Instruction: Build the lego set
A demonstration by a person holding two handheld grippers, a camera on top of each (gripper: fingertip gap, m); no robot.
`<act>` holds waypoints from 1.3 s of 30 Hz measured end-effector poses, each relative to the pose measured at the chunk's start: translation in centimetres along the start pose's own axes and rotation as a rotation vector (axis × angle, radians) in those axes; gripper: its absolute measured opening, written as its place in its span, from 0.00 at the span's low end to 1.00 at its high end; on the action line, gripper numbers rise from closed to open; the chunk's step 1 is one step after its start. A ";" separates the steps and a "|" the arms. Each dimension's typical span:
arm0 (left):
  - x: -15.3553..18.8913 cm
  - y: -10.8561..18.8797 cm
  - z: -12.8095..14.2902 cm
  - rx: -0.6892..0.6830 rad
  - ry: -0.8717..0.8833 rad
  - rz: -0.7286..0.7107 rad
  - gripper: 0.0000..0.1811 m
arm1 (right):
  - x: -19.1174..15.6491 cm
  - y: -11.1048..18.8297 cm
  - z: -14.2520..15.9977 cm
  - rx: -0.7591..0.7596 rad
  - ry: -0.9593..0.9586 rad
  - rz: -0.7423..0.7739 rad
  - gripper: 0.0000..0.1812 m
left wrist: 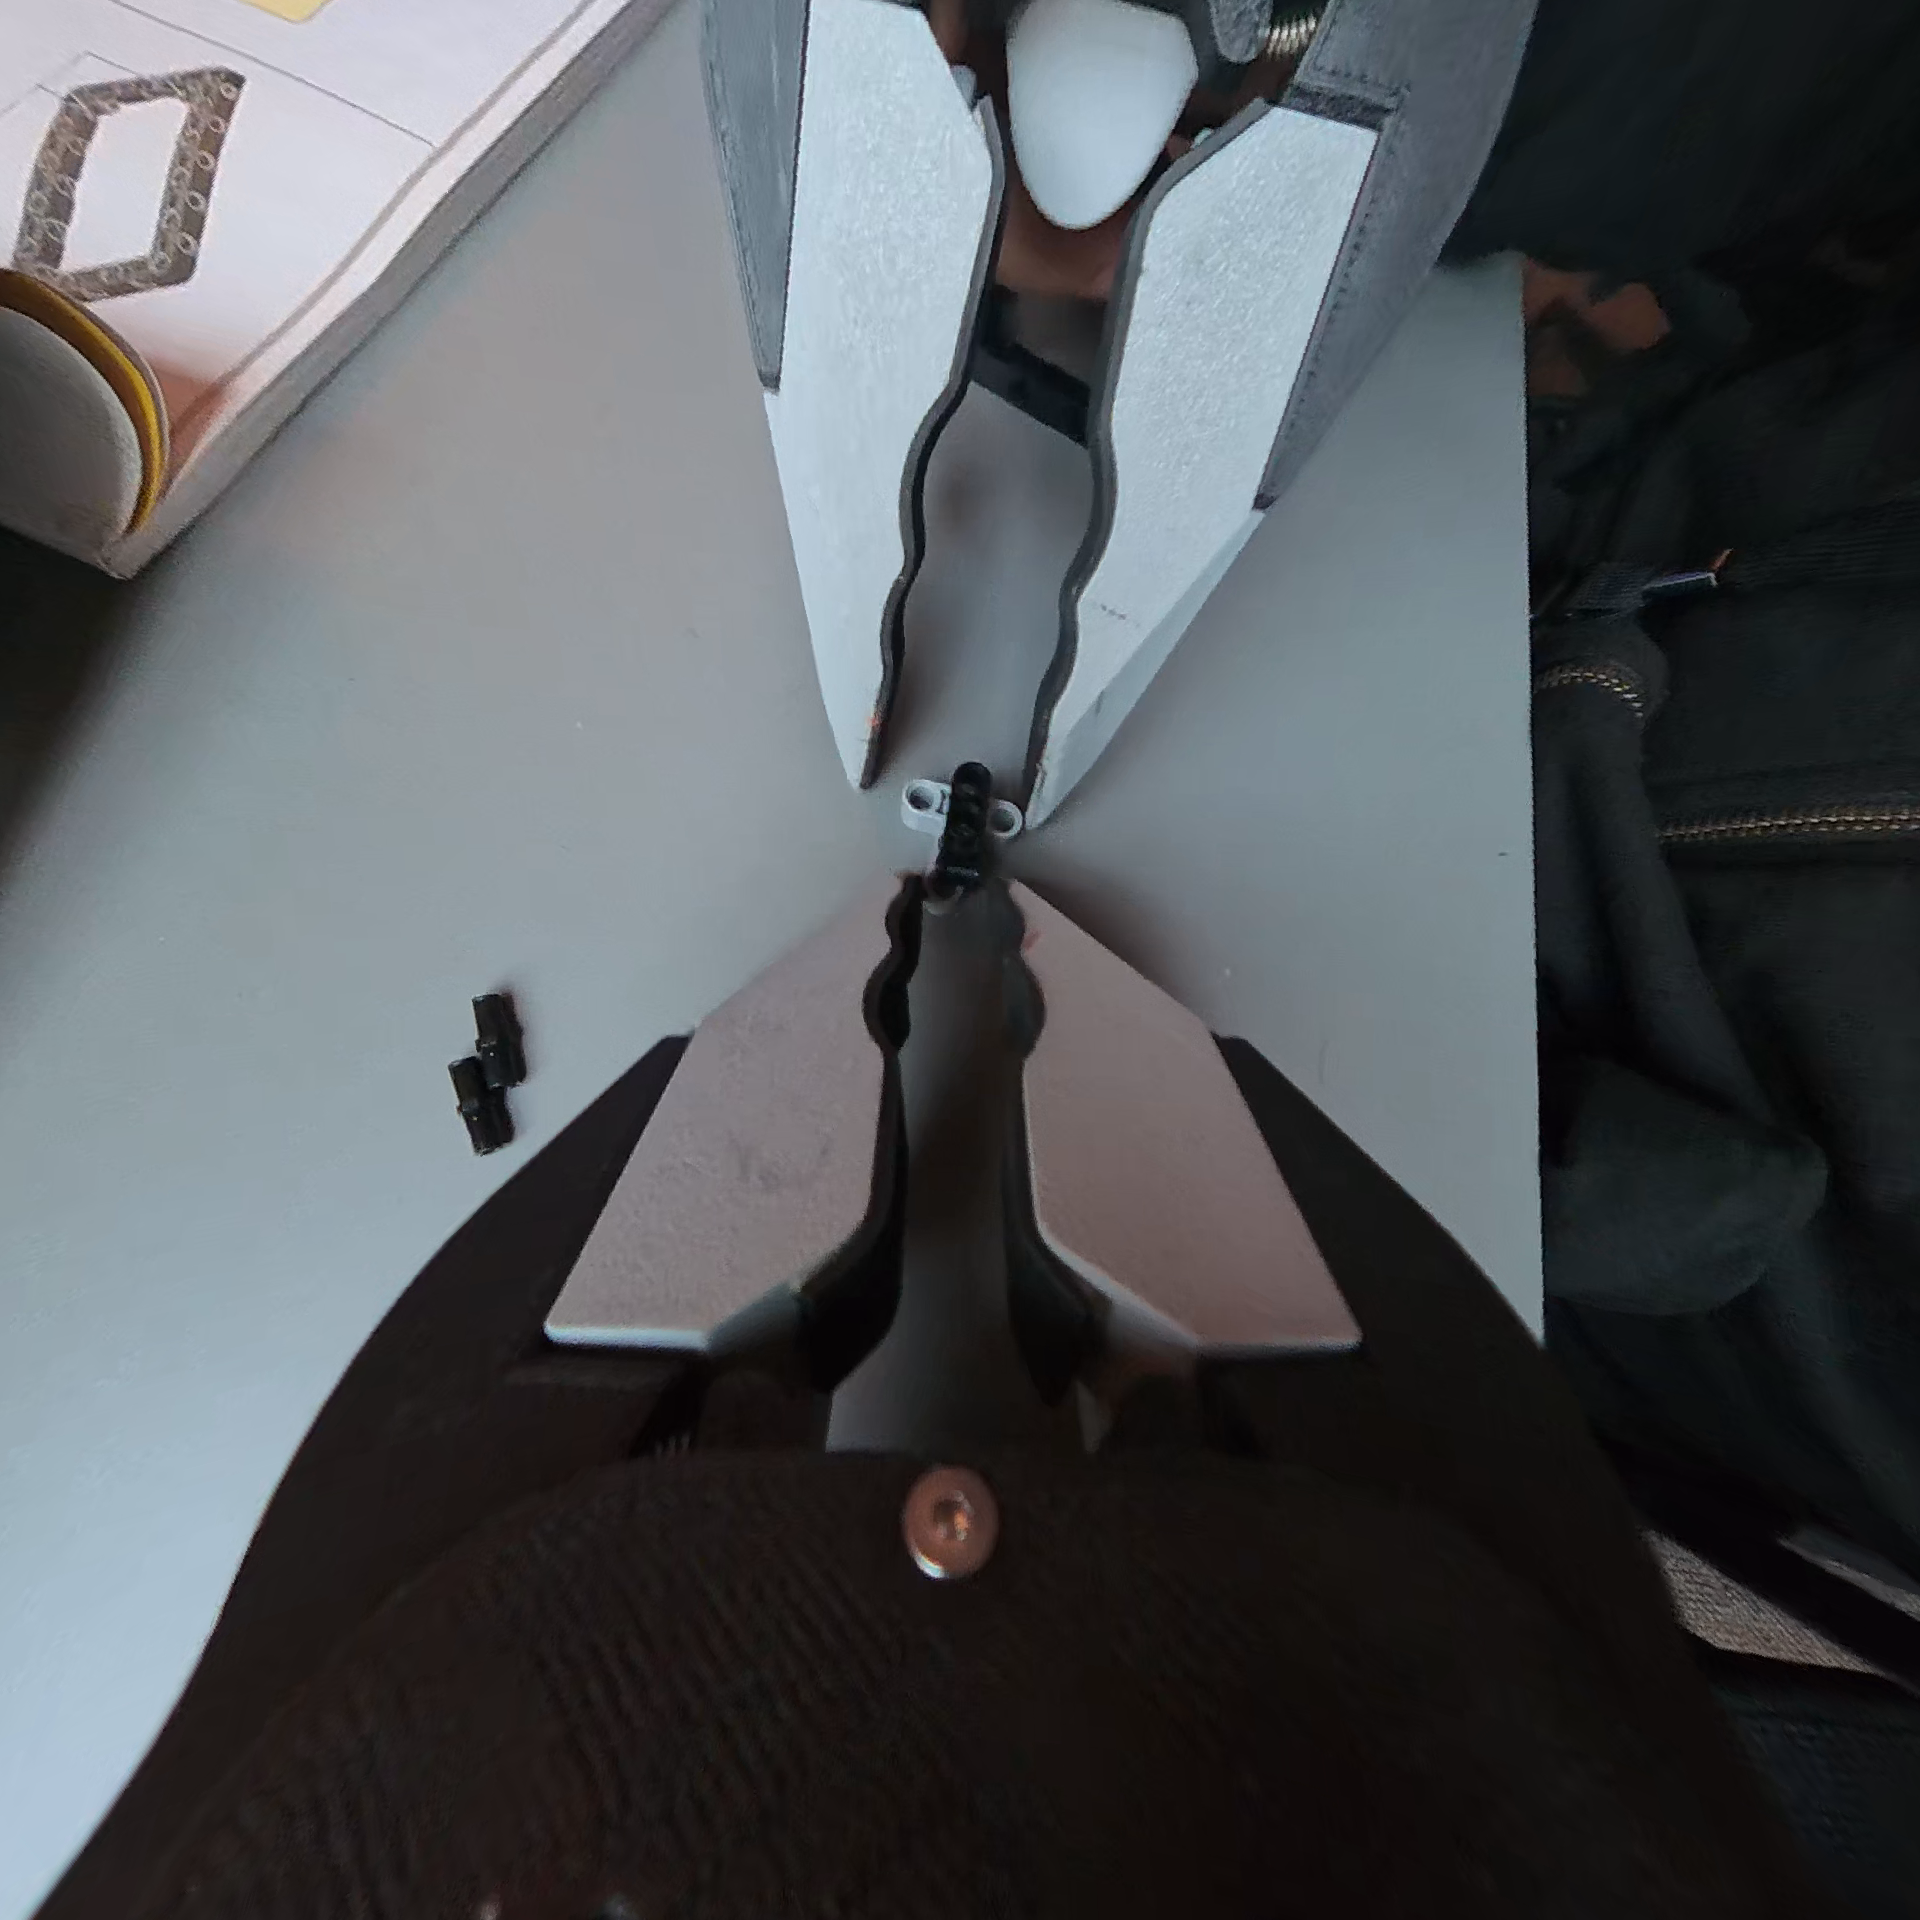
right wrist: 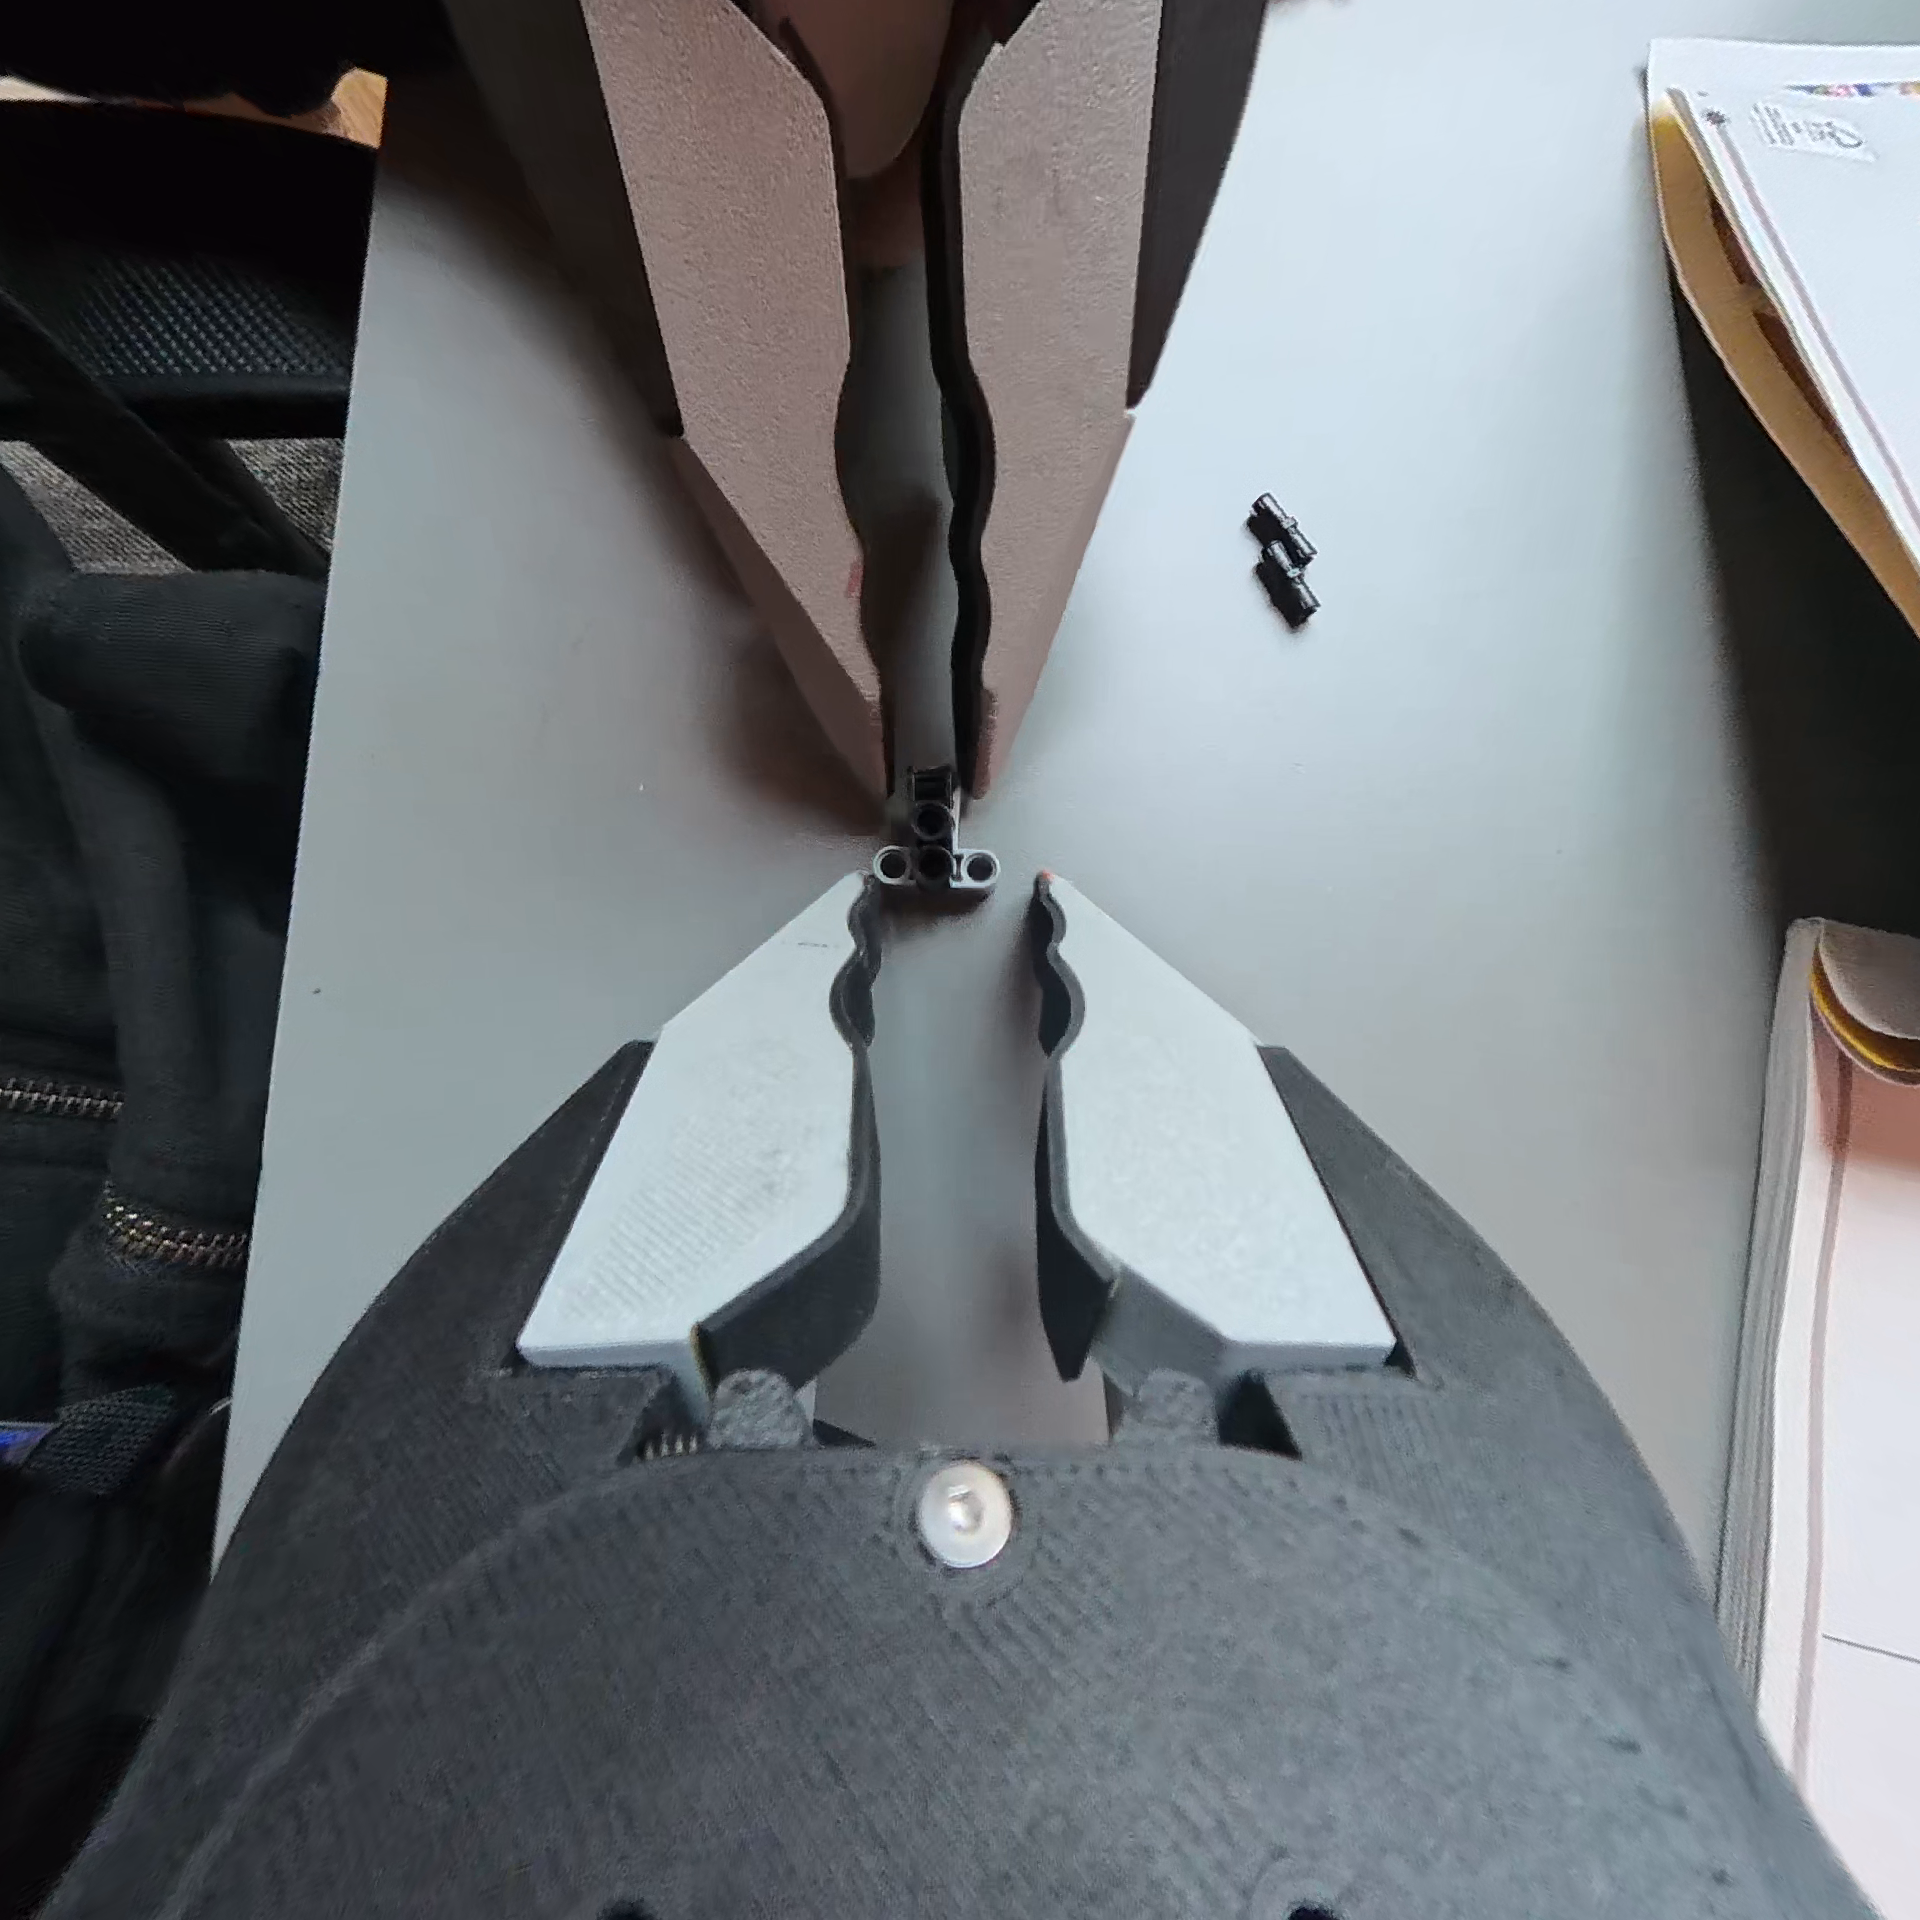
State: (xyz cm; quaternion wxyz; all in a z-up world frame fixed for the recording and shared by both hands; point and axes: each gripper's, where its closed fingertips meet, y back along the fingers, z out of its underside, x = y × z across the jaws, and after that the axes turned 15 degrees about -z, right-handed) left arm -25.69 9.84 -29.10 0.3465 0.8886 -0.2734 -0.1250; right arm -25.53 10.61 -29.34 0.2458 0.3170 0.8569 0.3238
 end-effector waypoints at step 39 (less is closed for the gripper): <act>-0.2 0.3 0.0 0.004 0.068 -0.030 0.08 | -1.2 0.5 0.2 0.013 0.027 -0.024 0.11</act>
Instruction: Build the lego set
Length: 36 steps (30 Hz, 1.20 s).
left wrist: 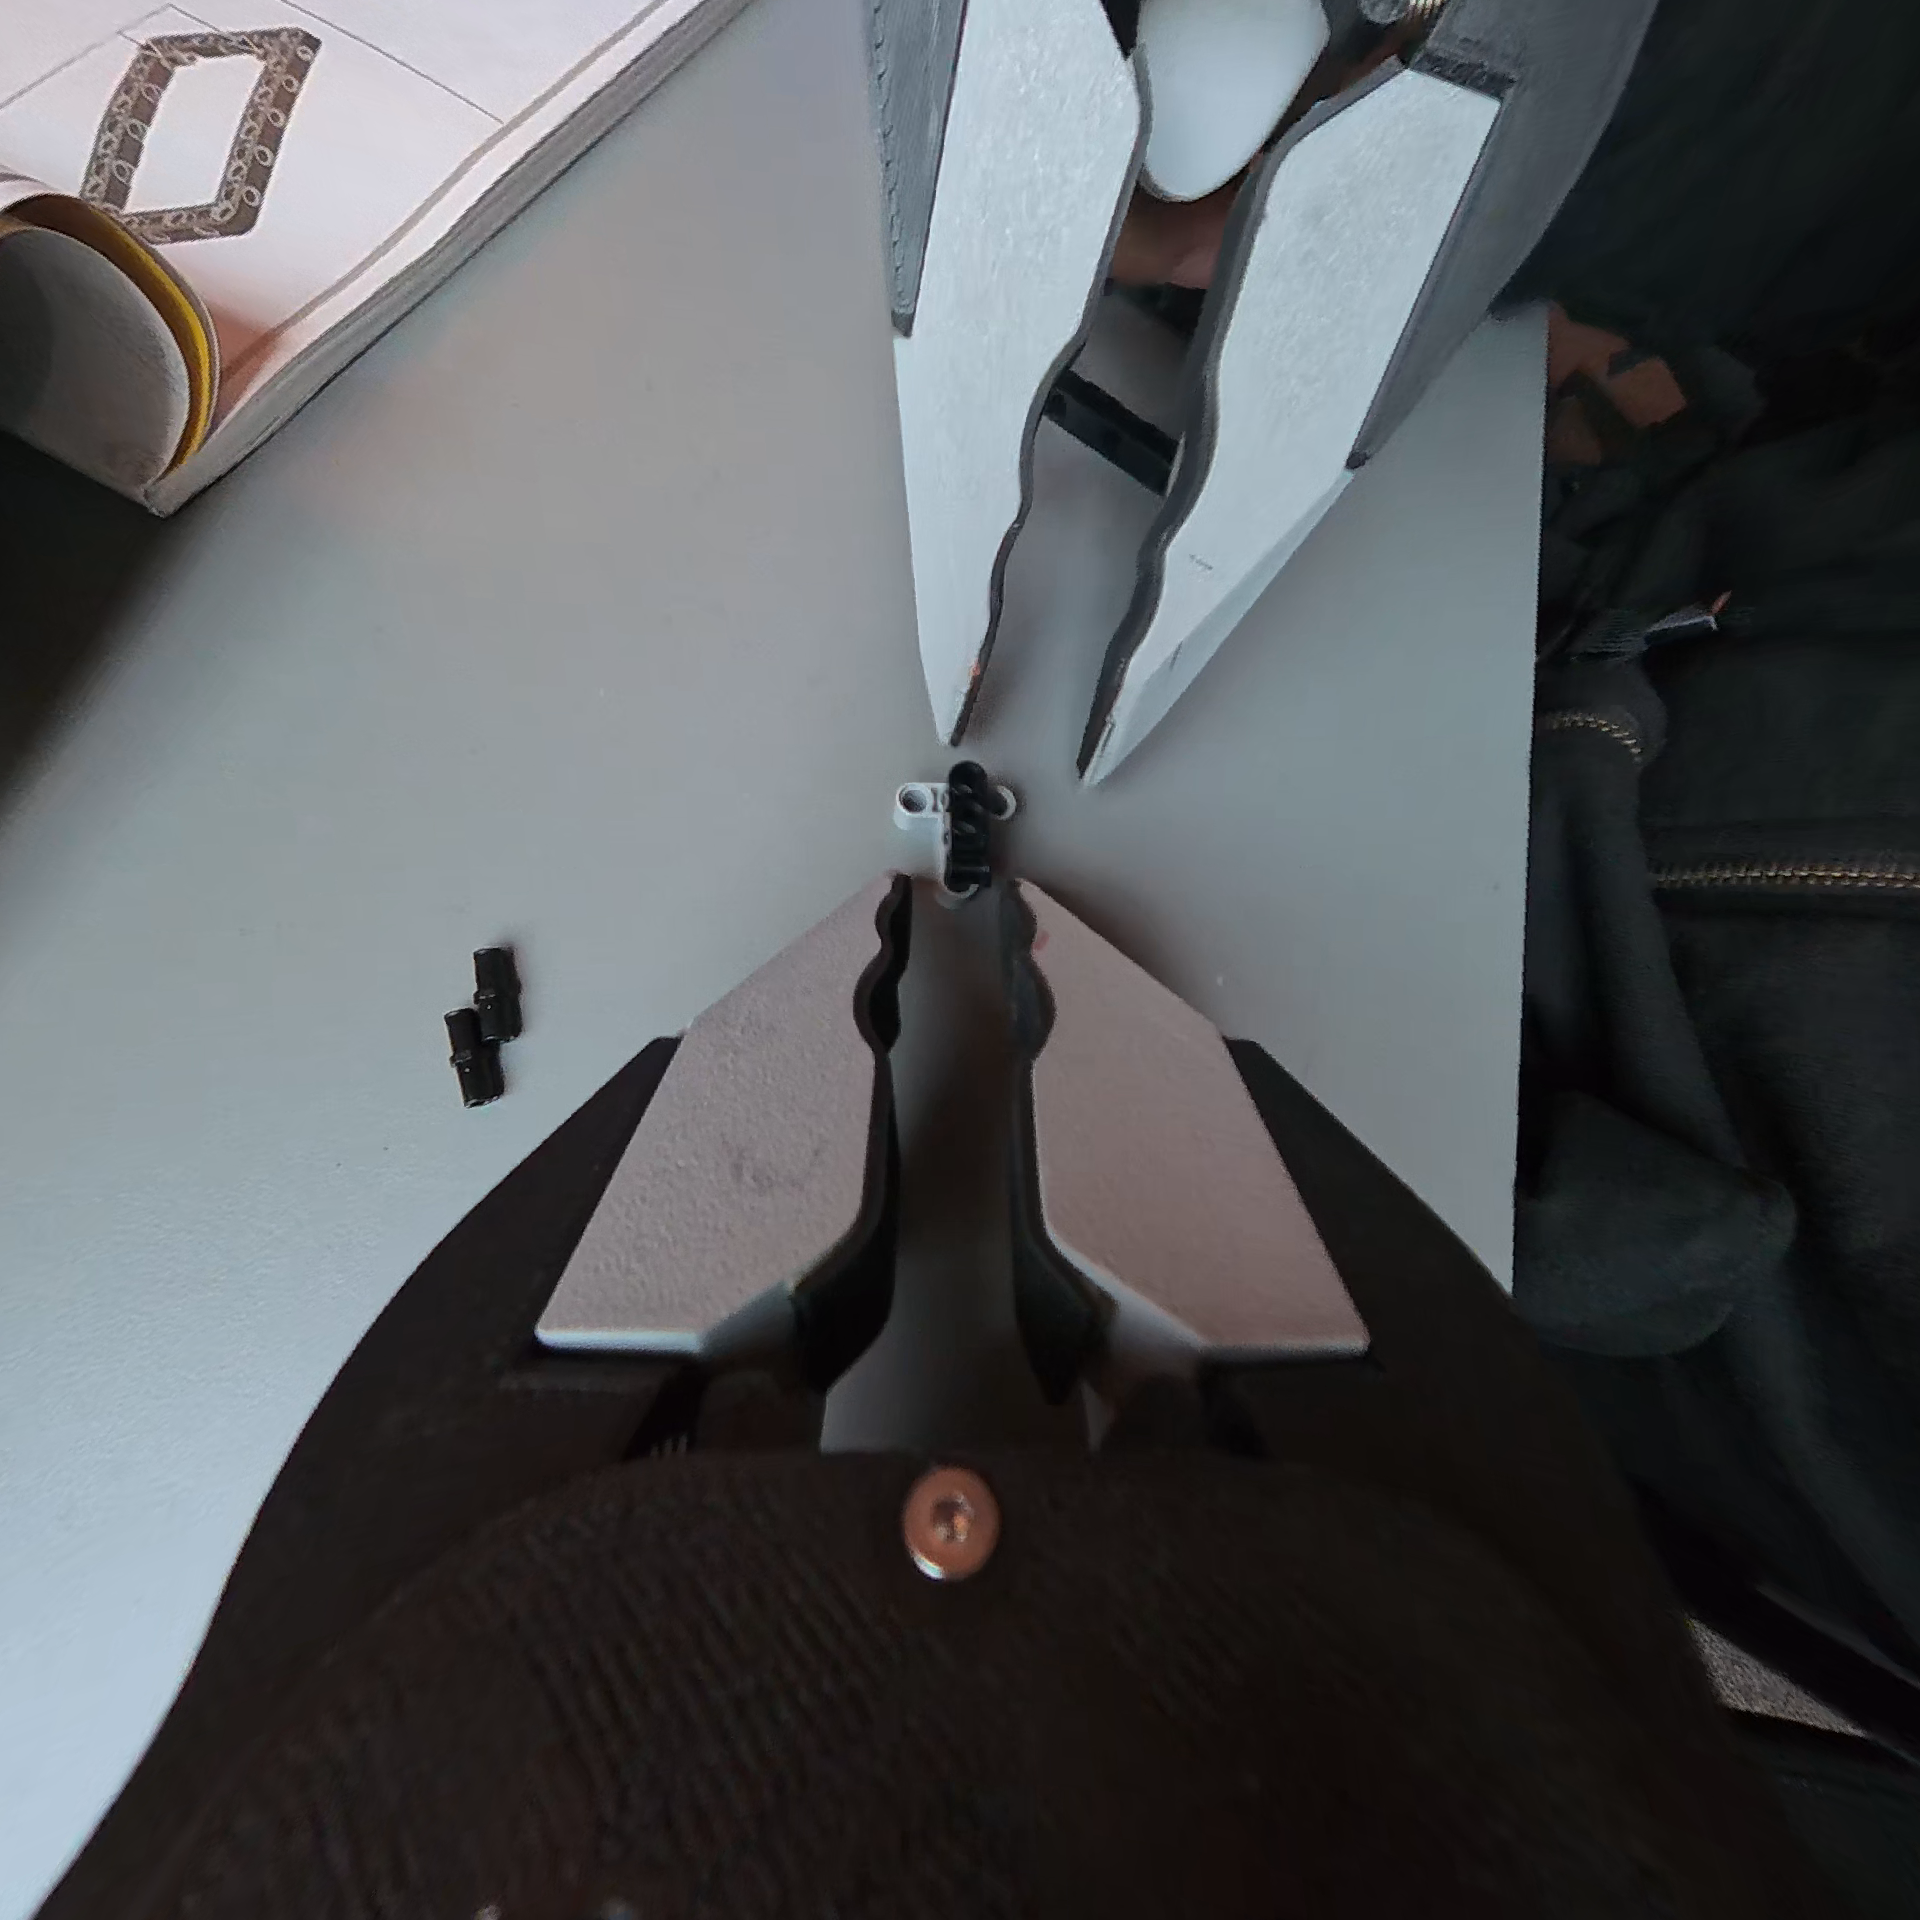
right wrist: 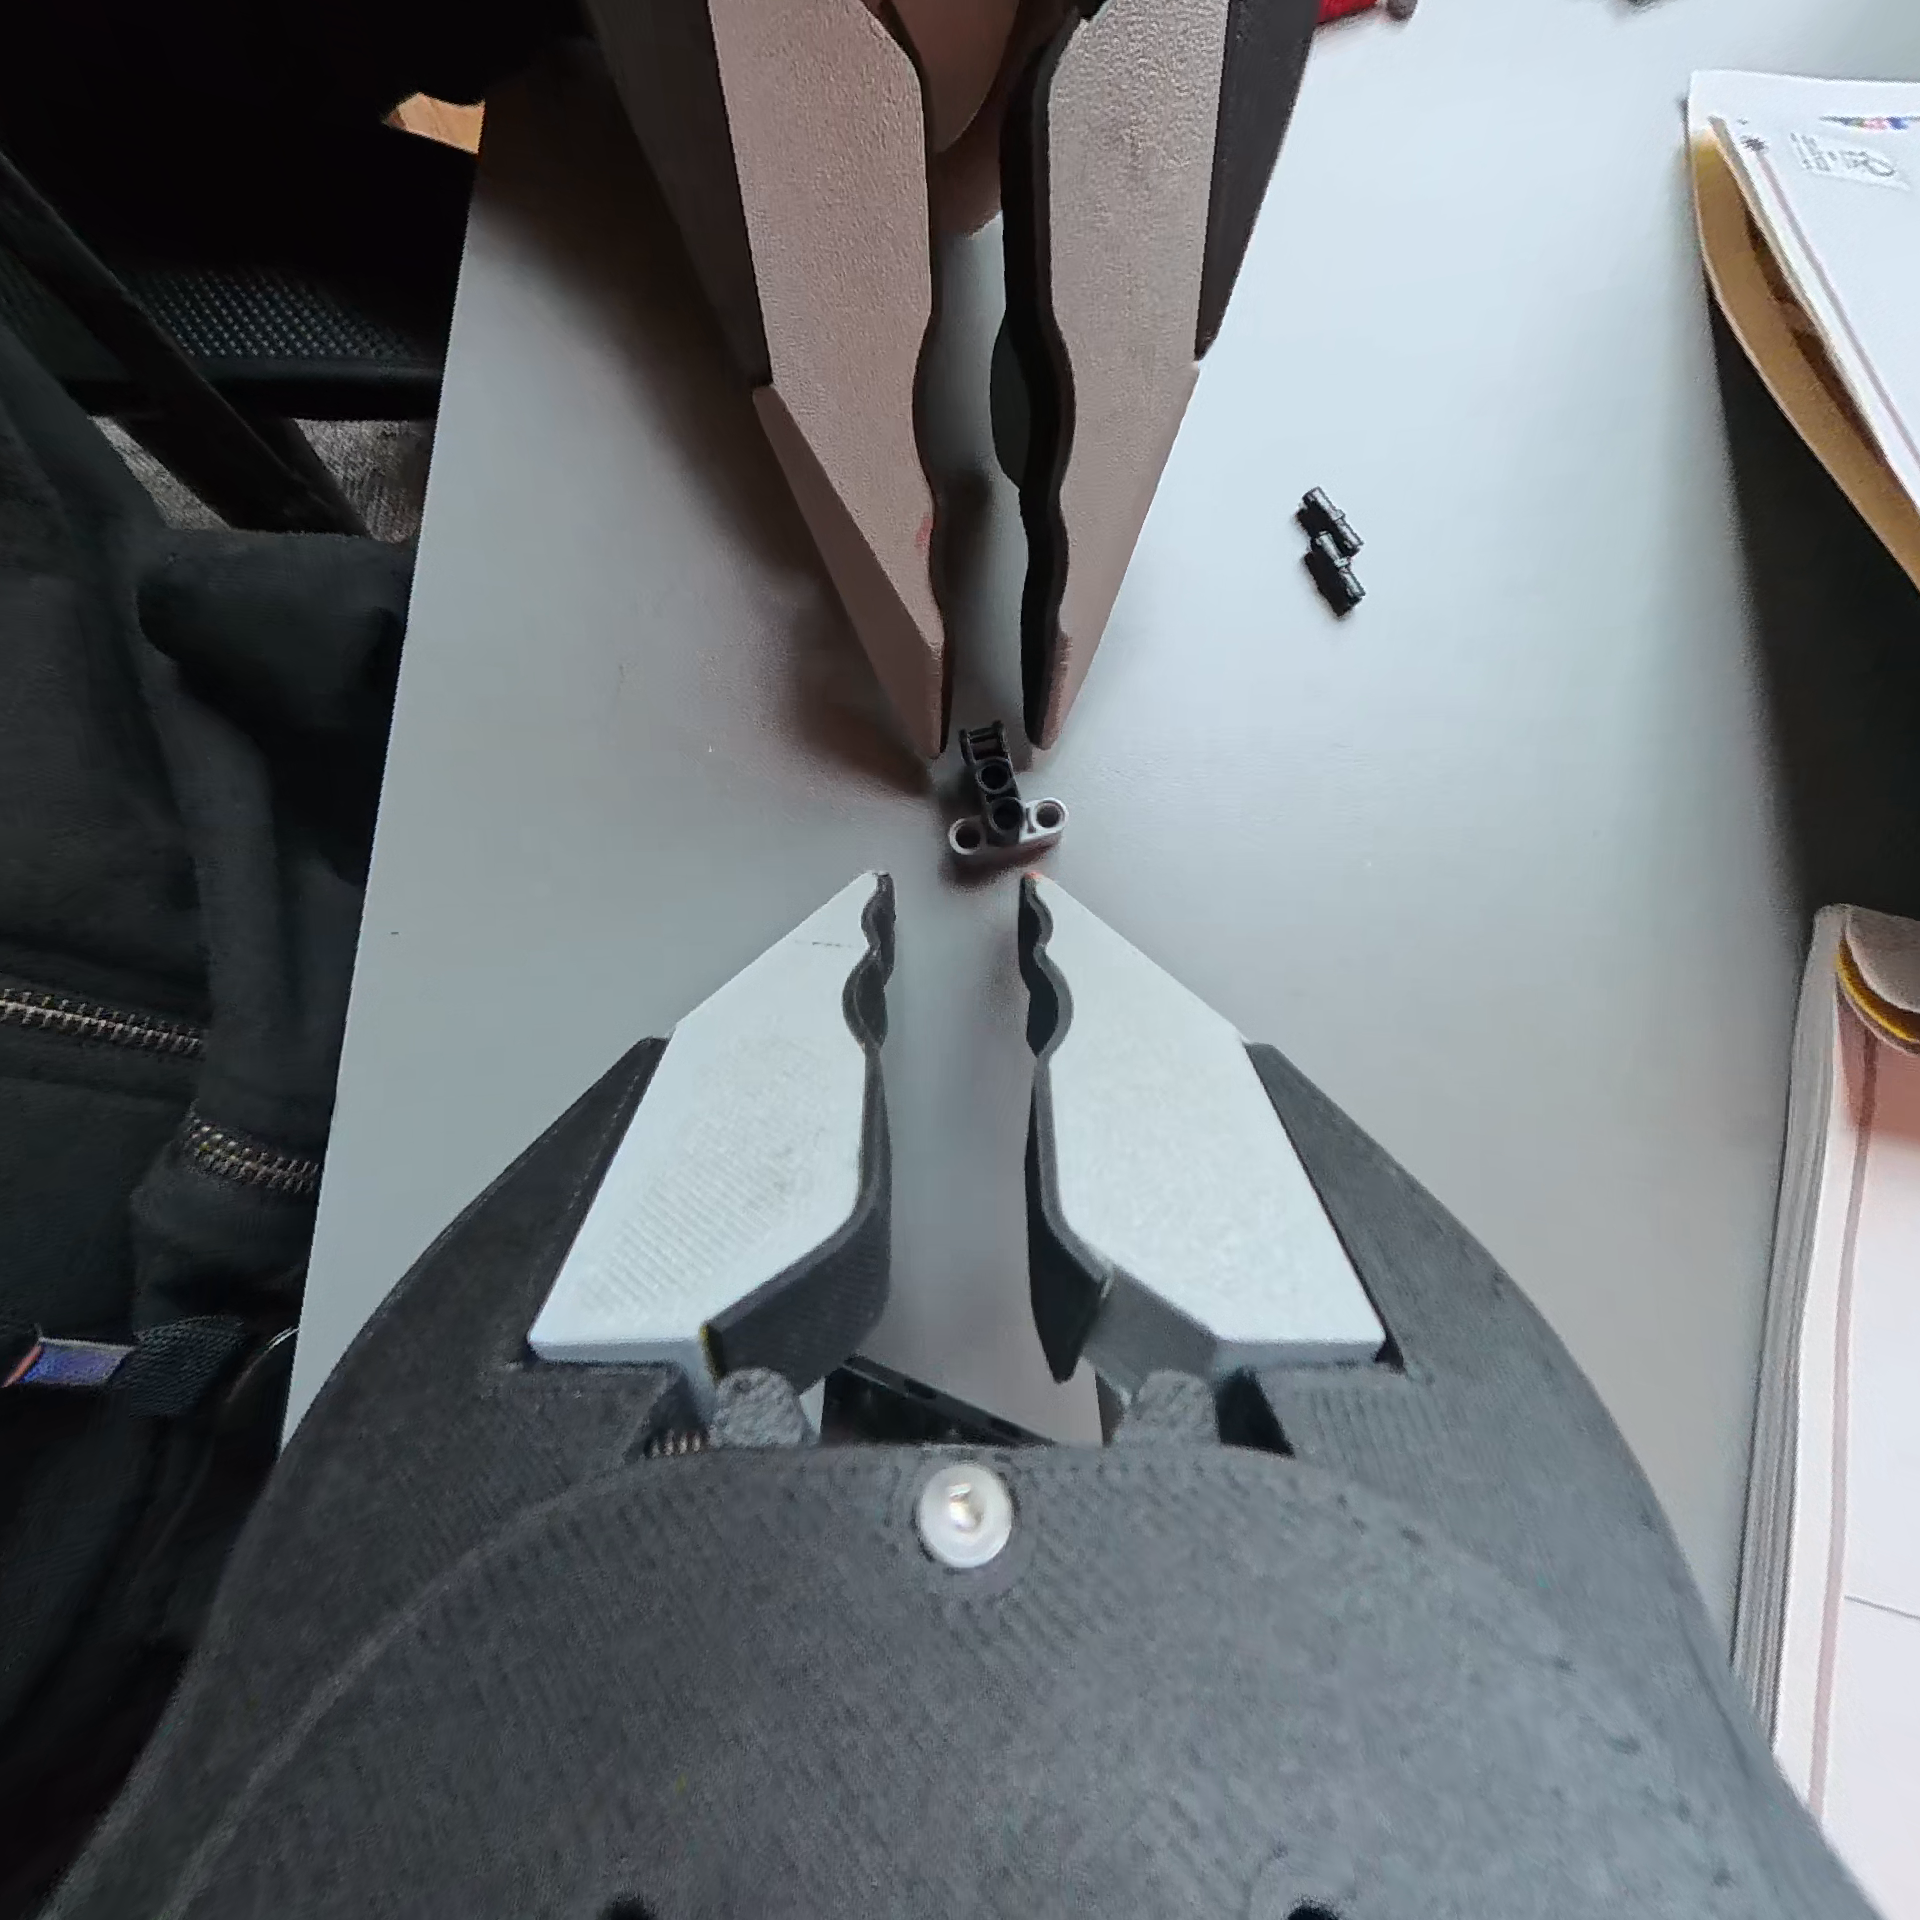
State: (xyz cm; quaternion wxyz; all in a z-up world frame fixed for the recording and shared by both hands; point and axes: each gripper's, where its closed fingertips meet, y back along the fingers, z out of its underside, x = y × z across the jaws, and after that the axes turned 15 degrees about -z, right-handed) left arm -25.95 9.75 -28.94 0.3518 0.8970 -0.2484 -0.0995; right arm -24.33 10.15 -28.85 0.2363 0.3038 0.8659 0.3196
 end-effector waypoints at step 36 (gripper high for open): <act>-2.9 3.6 -2.3 0.277 0.127 -0.177 0.06 | 1.1 18.1 10.5 0.521 -0.162 0.487 0.10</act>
